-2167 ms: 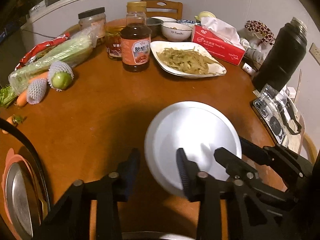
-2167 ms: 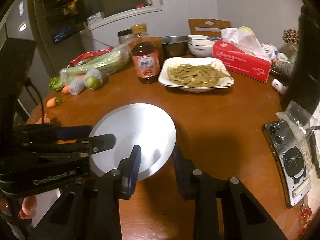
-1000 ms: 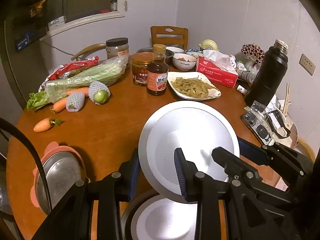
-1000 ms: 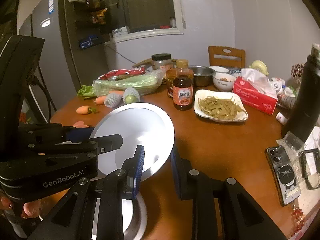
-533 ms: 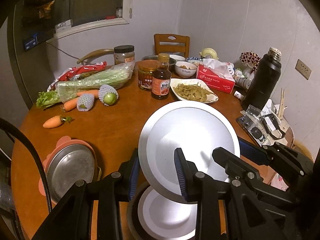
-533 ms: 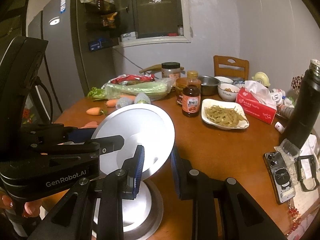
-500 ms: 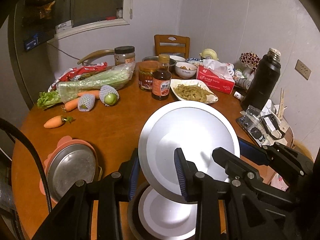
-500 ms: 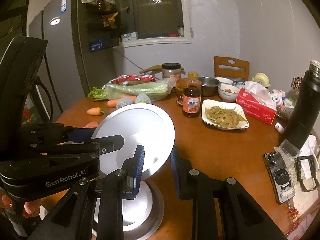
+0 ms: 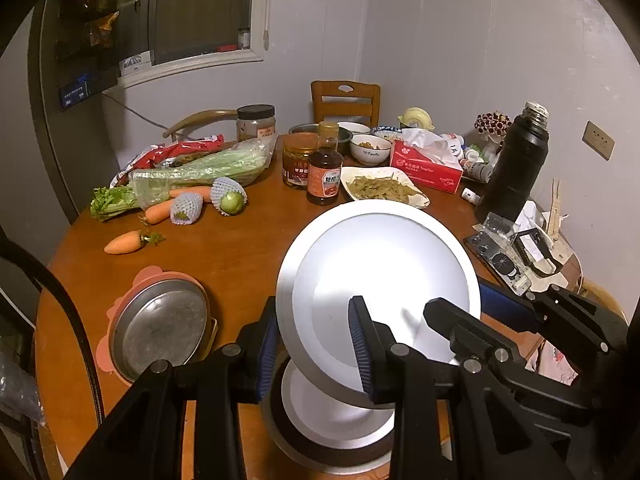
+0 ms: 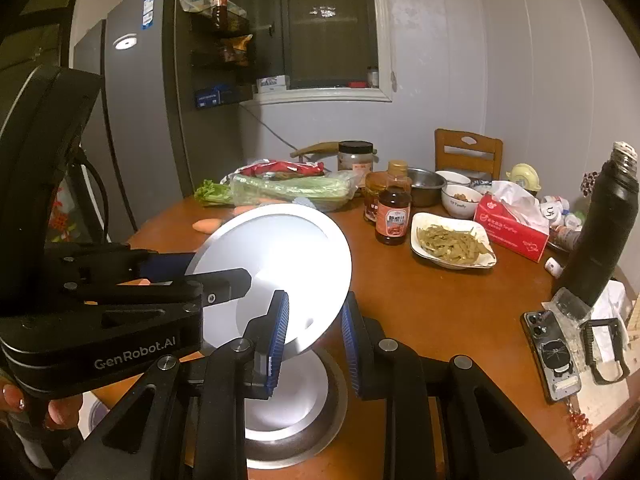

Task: Organize plates and bowls
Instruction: 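Lift the second red-and-white bowl with the left gripper, then carry the second bowl toward the plate stack with the left gripper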

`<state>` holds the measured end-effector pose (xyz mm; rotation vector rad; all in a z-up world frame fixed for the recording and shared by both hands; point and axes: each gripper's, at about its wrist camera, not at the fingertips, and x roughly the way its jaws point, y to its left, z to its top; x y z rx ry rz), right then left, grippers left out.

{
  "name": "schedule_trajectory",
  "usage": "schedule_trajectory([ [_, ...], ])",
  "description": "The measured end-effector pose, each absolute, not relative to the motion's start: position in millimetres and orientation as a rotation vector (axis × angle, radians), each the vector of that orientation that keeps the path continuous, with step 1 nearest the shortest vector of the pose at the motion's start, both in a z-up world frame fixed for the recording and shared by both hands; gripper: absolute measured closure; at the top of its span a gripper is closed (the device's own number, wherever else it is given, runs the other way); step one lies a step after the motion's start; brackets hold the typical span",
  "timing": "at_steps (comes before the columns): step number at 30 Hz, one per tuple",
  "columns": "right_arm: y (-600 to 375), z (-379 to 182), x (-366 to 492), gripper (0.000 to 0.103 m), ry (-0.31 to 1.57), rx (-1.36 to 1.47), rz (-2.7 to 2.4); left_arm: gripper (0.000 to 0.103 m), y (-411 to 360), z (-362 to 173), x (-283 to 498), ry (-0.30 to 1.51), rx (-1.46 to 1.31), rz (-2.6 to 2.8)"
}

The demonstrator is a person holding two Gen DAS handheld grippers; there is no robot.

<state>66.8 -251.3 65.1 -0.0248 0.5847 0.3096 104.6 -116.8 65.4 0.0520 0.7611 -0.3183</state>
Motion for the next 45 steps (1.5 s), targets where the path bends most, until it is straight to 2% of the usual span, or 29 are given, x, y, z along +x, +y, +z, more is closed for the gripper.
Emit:
schedule_trajectory([
  [21, -243, 50, 43, 0.075, 0.61, -0.036, 0.344, 0.069, -110, 47, 89, 0.8, 0.038, -0.299],
  [45, -240, 3, 51, 0.075, 0.732, -0.047, 0.36, 0.069, -116, -7, 96, 0.927, 0.068, -0.28],
])
